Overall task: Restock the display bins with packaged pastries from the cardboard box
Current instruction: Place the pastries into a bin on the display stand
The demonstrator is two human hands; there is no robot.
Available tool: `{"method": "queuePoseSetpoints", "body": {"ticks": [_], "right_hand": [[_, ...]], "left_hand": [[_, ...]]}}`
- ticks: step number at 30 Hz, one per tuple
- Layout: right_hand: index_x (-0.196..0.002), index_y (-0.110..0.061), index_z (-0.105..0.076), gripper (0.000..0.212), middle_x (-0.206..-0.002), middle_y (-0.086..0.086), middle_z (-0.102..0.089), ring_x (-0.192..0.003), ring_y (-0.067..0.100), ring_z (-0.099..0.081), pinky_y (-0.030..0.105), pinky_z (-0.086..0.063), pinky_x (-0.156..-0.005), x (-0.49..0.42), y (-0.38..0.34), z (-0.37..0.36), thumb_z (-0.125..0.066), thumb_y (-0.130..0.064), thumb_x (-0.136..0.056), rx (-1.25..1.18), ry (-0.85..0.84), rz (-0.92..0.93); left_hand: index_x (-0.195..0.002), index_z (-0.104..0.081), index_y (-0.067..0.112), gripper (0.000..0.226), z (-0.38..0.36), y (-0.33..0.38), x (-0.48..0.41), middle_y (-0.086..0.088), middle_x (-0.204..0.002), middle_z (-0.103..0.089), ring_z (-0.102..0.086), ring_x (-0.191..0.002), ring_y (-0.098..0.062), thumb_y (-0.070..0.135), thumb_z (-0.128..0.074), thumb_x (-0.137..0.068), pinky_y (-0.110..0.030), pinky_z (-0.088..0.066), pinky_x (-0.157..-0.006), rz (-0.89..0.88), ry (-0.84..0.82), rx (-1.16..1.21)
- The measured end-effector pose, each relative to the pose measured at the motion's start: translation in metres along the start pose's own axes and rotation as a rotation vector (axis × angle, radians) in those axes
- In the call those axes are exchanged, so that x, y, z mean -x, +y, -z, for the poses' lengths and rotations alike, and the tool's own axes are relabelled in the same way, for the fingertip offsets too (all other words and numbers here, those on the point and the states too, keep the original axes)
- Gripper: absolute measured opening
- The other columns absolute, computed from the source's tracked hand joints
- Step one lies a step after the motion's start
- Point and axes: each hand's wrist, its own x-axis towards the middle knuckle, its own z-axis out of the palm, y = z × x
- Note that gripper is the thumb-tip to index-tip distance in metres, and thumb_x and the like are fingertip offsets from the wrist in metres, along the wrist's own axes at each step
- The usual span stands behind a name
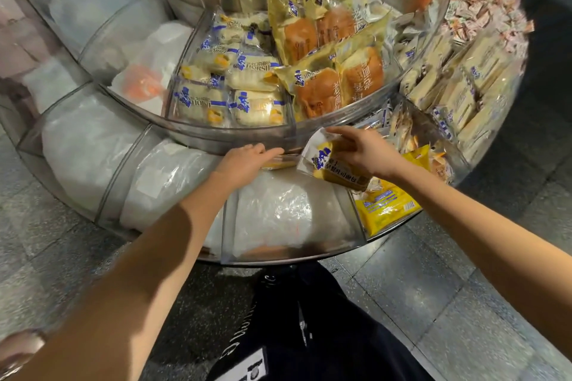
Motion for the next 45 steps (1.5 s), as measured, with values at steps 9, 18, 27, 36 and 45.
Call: {"method": "queuePoseSetpoints", "body": {"ticks": [9, 18, 27, 36, 45], "right_hand": [[-0.142, -0.019, -0.050, 0.060, -0.130, 0.005, -0.063, -0.118, 0.022, -0.059, 0.028, -0.046, -0.094, -0.005, -0.018, -0.007, -0.071, -0.013, -0.087, 0.110, -0.035, 0.093], [-0.140, -0.016, -0.051, 0.057, -0.121, 0.005, -0.068, -0.110, 0.020, -0.064, 0.036, -0.050, -0.095, -0.022, -0.041, -0.014, -0.072, -0.014, -0.087, 0.101, -0.125, 0.167], [-0.142, -0.011, -0.048, 0.057, -0.126, 0.007, -0.065, -0.114, 0.022, -0.061, 0.023, -0.043, -0.091, -0.041, -0.043, -0.038, -0.069, -0.014, -0.089, 0.191, -0.220, 0.194], [-0.140, -0.023, -0.051, 0.046, -0.142, 0.005, -0.052, -0.124, 0.029, -0.049, 0.041, -0.040, -0.100, -0.062, -0.027, -0.074, -0.056, -0.017, -0.094, 0.546, -0.157, 0.256], [-0.157, -0.016, -0.012, 0.115, -0.158, 0.022, -0.021, -0.144, 0.041, -0.024, 0.058, -0.017, -0.118, -0.002, -0.005, -0.105, -0.075, -0.059, -0.071, 0.904, -0.101, 0.186]], "left_hand": [[-0.105, -0.071, 0.017, 0.023, 0.012, -0.019, 0.014, -0.001, -0.106, -0.070, -0.063, -0.098, -0.017, 0.009, -0.073, -0.084, -0.032, -0.049, -0.087, 0.235, 0.203, 0.797], [-0.111, -0.071, 0.012, 0.021, 0.013, -0.021, 0.025, -0.003, -0.101, -0.062, -0.057, -0.087, -0.009, 0.009, -0.066, -0.091, -0.022, -0.046, -0.079, 0.240, 0.184, 0.908], [-0.150, -0.035, 0.023, 0.069, -0.012, -0.012, 0.037, 0.003, -0.154, -0.035, -0.024, -0.144, -0.014, 0.055, -0.054, -0.092, -0.061, 0.001, -0.118, 0.072, -0.053, 0.035], [-0.139, -0.050, 0.036, 0.047, -0.017, -0.004, 0.032, 0.009, -0.142, -0.051, -0.026, -0.142, -0.017, 0.052, -0.052, -0.094, -0.070, 0.004, -0.112, 0.105, -0.077, -0.147], [-0.092, -0.074, 0.015, 0.025, -0.027, -0.001, 0.041, -0.005, -0.091, -0.072, -0.067, -0.092, -0.024, 0.006, -0.079, -0.069, -0.058, -0.029, -0.112, -0.007, 0.208, -0.214]]}}
